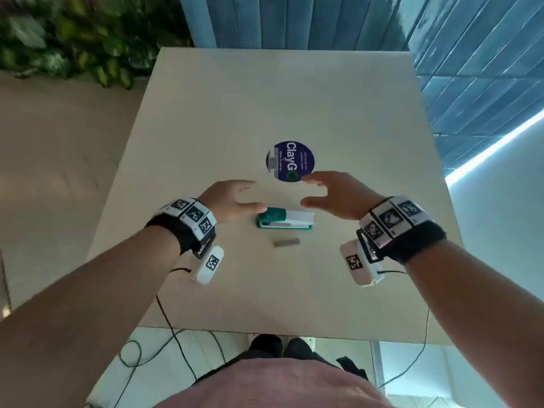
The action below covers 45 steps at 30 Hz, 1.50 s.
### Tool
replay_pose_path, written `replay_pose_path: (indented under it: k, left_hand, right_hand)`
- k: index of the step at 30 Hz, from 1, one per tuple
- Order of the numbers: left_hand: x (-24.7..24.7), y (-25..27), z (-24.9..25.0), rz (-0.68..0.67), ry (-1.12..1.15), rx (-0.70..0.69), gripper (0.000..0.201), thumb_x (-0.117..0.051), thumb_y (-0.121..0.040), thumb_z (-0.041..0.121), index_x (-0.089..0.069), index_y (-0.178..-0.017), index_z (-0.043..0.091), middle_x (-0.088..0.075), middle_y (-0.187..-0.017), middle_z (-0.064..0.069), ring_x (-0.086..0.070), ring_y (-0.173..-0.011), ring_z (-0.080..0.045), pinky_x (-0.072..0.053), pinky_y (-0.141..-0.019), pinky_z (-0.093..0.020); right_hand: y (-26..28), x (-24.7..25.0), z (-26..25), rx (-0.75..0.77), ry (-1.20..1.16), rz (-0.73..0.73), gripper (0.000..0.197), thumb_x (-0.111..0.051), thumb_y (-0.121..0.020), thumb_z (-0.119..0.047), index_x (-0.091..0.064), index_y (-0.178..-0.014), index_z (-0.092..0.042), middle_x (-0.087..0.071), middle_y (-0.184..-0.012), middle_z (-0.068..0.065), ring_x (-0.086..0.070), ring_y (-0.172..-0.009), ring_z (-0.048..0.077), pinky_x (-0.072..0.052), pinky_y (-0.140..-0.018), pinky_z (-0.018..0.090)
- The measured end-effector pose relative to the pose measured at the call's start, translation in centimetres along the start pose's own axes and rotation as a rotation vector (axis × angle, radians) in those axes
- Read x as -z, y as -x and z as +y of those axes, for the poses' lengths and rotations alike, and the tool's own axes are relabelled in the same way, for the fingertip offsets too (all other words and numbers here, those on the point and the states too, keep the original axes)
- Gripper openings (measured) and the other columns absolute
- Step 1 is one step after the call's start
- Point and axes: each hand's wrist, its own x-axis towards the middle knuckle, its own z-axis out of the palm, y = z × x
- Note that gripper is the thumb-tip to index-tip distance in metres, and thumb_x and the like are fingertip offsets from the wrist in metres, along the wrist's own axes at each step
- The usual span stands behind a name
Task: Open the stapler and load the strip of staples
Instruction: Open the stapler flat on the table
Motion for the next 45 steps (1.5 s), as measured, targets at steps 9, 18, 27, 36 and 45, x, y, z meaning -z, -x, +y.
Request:
replay_pose_path:
  k: [9,18,27,36,45]
  left_hand:
    - [-3.0,-1.8,-2.7,-0.01,-0.075,-0.15,0.098,-0.059,-0.048,0.084,-0.052,-0.126,0.025,-0.057,-0.132,0.001,-0.048,-0.124,-0.017,-0.037,-0.105,-0.036]
    - [-4.5,-2.2,-4.9,0.042,-0.133,-0.272,0.048,-0.074,-0.064,0.055,-0.066,-0.106,0.032,-0.058,-0.13,0.0,-0.049,-0.12,-0.023,-0.04,-0.104,-0.049]
    - [-4.9,-2.0,-4.9,0.126,-0.125,-0.311,0.042,-0.077,-0.07,0.04,-0.068,-0.106,0.021,-0.055,-0.135,-0.003,-0.045,-0.123,-0.023,-0.036,-0.105,-0.041]
    - [-5.6,-1.8,-5.0,0.18,-0.092,-0.308,0.04,-0.078,-0.071,0.032,-0.067,-0.108,0.02,-0.055,-0.135,-0.003,-0.044,-0.126,-0.023,-0.034,-0.107,-0.036]
    - [-5.7,-1.8,-4.8,0.171,-0.067,-0.263,0.04,-0.078,-0.071,0.03,-0.067,-0.108,0.02,-0.053,-0.136,-0.002,-0.041,-0.128,-0.02,-0.033,-0.11,-0.039]
  right_hand:
    - [-4.1,-4.8,-2.4,0.093,0.118,-0.155,0.058,-0.066,-0.076,-0.042,-0.05,-0.128,-0.021,-0.056,-0.133,-0.002,-0.051,-0.121,0.017,-0.041,-0.103,0.034]
    - [-5.1,-6.1,-3.4,0.169,0.259,-0.158,0.038,-0.062,-0.078,-0.027,-0.06,-0.115,-0.018,-0.063,-0.118,0.005,-0.057,-0.108,0.025,-0.045,-0.091,0.035]
    - [-2.8,-3.4,-3.4,0.23,0.173,-0.005,0.033,-0.072,-0.067,-0.027,-0.058,-0.096,-0.019,-0.063,-0.094,-0.001,-0.058,-0.082,0.019,-0.043,-0.068,0.027]
    - [3.3,0.9,3.3,0.053,0.04,0.236,0.031,-0.072,-0.06,-0.01,-0.054,-0.084,-0.018,-0.063,-0.087,0.003,-0.06,-0.079,0.024,-0.053,-0.072,0.038]
    - [1.9,-2.7,10.3,-0.055,0.127,0.202,0.036,-0.068,-0.068,-0.005,-0.066,-0.102,-0.016,-0.06,-0.092,0.004,-0.059,-0.085,0.024,-0.042,-0.076,0.027]
